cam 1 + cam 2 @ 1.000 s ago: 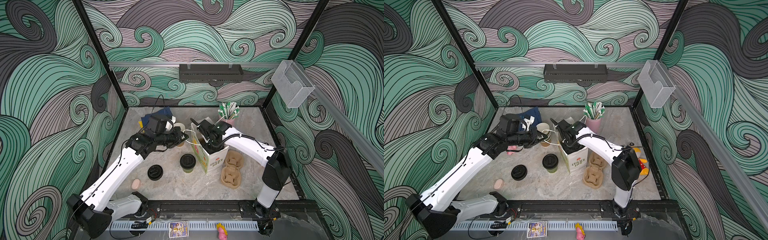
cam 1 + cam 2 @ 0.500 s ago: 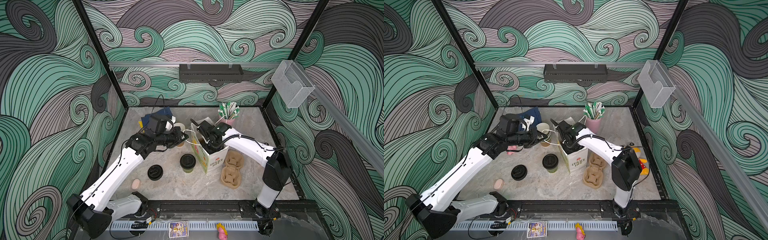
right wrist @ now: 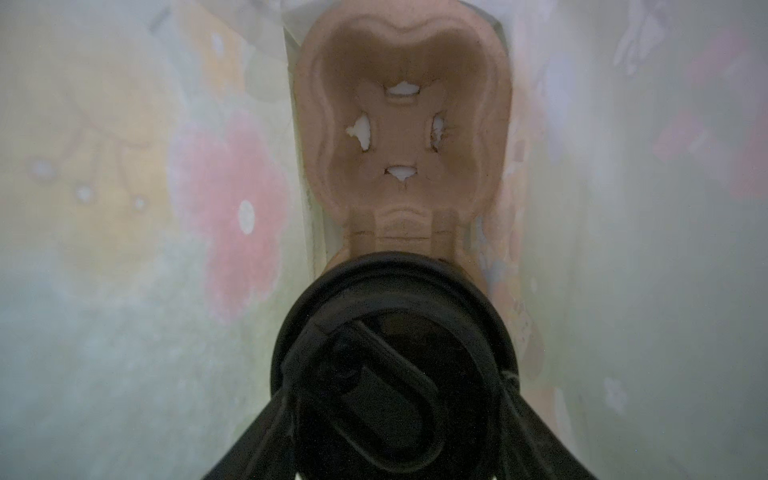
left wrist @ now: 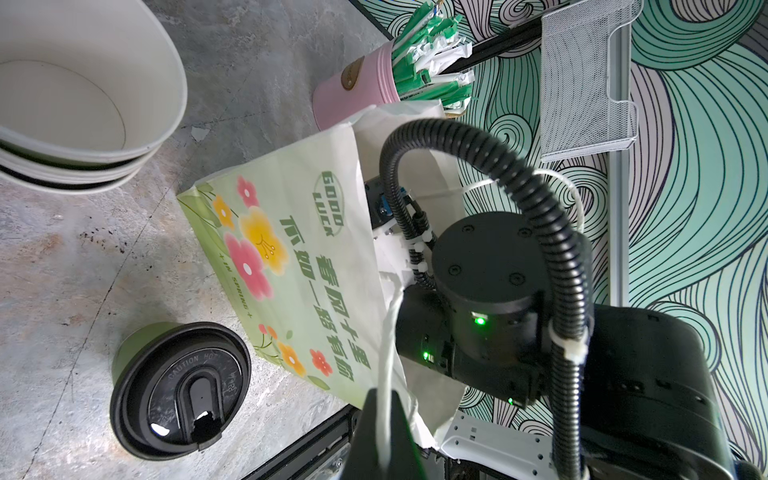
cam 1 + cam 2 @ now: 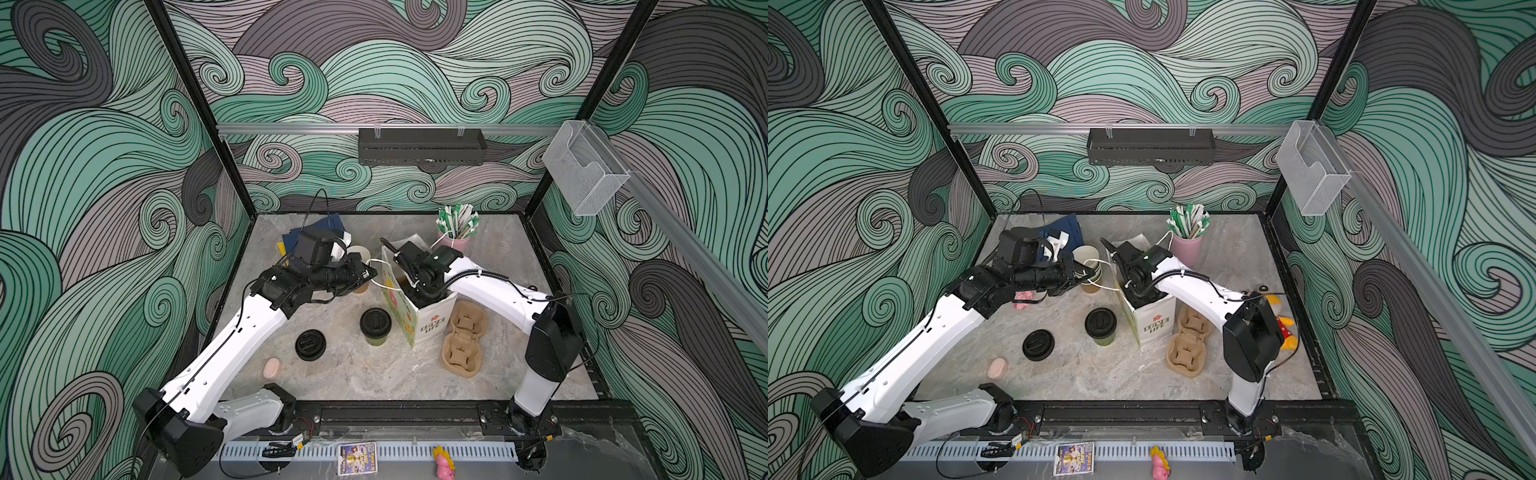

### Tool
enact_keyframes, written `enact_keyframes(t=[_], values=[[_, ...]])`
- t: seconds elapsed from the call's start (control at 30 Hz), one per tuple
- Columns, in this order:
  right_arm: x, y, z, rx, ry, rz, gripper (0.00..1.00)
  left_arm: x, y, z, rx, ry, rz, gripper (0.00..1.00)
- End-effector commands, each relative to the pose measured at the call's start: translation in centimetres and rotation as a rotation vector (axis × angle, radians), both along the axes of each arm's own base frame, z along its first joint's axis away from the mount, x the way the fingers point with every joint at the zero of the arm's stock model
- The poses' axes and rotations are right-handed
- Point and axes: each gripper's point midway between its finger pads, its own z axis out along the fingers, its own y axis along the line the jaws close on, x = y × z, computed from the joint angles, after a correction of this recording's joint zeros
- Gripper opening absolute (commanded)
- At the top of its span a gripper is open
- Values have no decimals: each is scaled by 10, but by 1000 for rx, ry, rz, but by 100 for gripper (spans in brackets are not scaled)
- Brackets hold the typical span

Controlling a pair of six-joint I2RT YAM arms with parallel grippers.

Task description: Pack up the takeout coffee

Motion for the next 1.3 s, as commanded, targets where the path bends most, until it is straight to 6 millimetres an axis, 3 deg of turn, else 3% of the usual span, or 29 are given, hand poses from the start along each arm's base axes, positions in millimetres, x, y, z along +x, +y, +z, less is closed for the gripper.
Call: enact_keyframes(t=[0.0, 0.13, 0.23, 0.47, 0.73, 0.93, 1.0, 1.07, 1.27], values=[[-63, -73, -81, -372, 351, -9, 58, 4, 4, 16, -8, -46, 18, 0], [-64, -73, -83, -371, 356, -16, 59, 3, 5, 15, -8, -47, 17, 0], [-59, -62, -71, -314, 333, -26, 62, 3, 4, 17, -11, -51, 15, 0], [-34, -27, -3, -113, 156, -25, 76, 1, 4, 15, -9, -41, 12, 0], [-17, -8, 47, 26, 16, -13, 83, 0, 4, 9, 1, -24, 9, 0], [-8, -1, 53, 54, -33, -16, 85, -2, 3, 3, 0, -8, 0, 0], [-4, 0, 53, 49, -45, -18, 93, -3, 2, 1, 1, -1, -6, 0], [-3, 0, 50, 35, -44, -21, 94, -4, 3, -3, 9, 6, -9, 0], [2, 1, 48, 30, -52, -57, 89, -7, 7, -9, 19, 18, 4, 0]])
